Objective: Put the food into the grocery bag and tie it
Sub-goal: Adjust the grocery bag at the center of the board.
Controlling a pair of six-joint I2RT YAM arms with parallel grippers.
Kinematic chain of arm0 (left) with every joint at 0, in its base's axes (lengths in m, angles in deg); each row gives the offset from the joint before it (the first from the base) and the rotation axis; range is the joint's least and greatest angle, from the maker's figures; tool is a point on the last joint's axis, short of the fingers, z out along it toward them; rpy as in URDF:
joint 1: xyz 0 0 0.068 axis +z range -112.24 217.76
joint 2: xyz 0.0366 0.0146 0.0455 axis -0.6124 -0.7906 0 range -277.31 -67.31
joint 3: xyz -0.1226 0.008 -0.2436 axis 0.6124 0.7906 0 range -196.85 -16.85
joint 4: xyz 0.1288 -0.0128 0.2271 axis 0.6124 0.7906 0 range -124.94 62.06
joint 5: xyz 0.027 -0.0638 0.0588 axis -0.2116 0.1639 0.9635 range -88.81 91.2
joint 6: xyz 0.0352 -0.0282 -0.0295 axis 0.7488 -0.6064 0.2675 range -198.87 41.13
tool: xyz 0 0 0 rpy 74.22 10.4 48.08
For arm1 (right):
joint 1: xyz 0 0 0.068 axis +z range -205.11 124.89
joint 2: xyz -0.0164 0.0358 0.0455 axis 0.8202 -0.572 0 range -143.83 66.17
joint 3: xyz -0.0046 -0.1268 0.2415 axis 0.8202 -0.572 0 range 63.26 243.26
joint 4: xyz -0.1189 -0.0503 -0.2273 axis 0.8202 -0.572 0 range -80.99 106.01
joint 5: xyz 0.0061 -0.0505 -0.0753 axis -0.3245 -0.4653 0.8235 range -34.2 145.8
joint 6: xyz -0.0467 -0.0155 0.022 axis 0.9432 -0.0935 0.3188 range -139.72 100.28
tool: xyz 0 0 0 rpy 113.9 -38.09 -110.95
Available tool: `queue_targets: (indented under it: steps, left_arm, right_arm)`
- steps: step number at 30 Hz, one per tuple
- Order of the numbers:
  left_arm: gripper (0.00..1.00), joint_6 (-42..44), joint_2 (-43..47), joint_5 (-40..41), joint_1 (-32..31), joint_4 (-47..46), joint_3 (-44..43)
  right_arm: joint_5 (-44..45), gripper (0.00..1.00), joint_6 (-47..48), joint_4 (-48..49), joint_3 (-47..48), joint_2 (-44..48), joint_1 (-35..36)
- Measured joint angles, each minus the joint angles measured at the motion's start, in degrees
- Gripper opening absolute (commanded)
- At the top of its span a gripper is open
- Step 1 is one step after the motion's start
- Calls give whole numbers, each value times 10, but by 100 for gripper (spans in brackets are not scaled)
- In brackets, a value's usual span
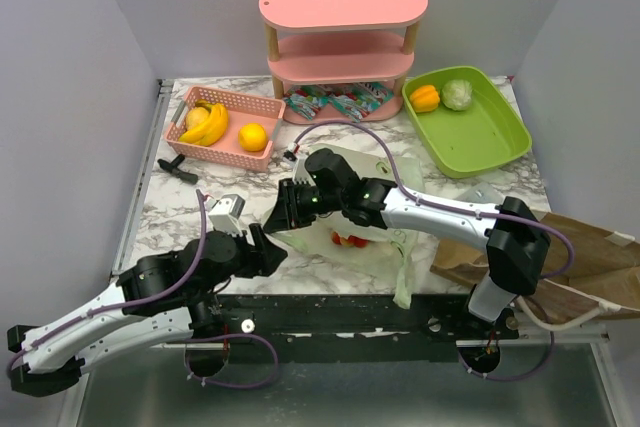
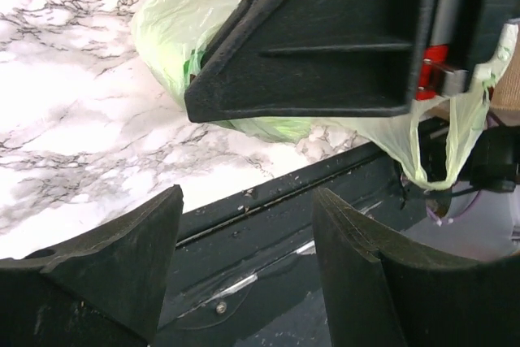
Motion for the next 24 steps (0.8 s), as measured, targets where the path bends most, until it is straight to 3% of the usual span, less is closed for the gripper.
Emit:
queue_targets:
  steps: [10, 24]
  left_arm:
    - [62, -75, -15, 28, 0, -91, 55]
    - [34, -123, -59, 76, 0, -149, 70]
  right_arm:
    - [3, 19, -43, -8, 9, 0, 0]
    - [13, 18, -143, -12, 6, -1, 0]
